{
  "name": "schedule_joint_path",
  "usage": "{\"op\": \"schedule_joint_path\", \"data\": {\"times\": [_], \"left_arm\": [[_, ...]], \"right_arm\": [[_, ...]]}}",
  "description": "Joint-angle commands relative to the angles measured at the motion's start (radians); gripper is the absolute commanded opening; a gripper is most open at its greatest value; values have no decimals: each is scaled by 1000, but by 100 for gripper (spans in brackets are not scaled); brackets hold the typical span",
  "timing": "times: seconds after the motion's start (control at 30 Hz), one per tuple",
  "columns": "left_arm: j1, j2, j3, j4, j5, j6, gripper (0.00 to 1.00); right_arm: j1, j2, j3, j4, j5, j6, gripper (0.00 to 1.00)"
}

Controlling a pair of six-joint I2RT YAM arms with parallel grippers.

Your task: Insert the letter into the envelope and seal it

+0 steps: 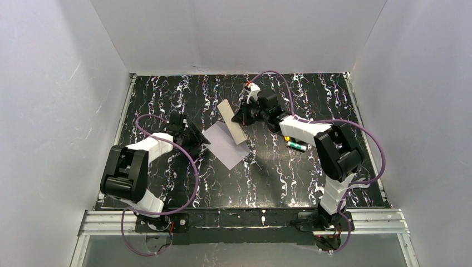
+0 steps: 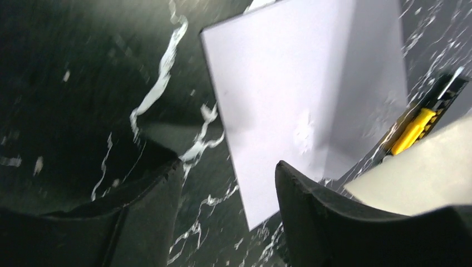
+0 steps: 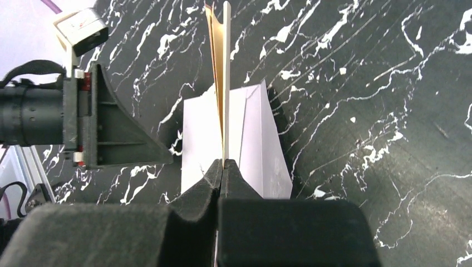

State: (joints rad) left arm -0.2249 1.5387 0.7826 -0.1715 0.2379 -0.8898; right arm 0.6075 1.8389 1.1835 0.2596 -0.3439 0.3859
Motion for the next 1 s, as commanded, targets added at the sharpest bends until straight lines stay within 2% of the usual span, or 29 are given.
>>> {"op": "schedule_joint_path", "data": {"times": [0.0,0.1,0.3,0.43,0.57,0.63,0.73,0.97], "left_arm": [[-5,67,-9,223,-13,-23,57],[-5,137,33,218,5,-21,52],[-4,218,107,192,26,23,52],[-3,293,197,179,95,79,52],[-2,413,369,40,146,153,53],[-1,437,420,7,140,166,53],[1,429,456,-35,113,165,53],[-1,321,384,-66,150,91,61]], "right_arm": [[-8,-10,13,135,-7,-4,1],[-10,-16,14,132,-3,-2,1],[-20,-30,2,121,31,4,1],[-24,-30,-13,108,87,2,1],[-47,-25,-44,119,149,18,1],[-78,-18,-68,150,126,47,1],[-118,-3,-83,169,95,55,1],[-130,27,-141,262,100,77,1]]}}
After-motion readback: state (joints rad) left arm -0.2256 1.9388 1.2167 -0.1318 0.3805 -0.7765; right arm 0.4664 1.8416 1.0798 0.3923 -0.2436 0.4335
